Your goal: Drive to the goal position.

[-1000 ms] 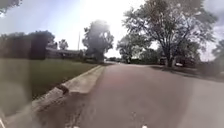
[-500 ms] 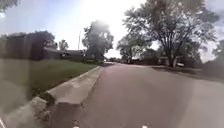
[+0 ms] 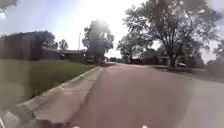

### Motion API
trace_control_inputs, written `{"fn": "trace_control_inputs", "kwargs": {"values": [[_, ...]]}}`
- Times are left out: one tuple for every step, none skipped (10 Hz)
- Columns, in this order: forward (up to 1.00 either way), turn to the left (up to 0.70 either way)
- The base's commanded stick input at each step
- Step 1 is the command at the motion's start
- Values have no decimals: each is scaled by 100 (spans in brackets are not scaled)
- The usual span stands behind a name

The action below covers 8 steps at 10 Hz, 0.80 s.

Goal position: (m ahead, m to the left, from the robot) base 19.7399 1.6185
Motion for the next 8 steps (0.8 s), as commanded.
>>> {"fn": "trace_control_inputs", "kwargs": {"values": [[100,0],[100,0],[100,0],[100,0],[100,0],[100,0],[100,0],[100,0]]}}
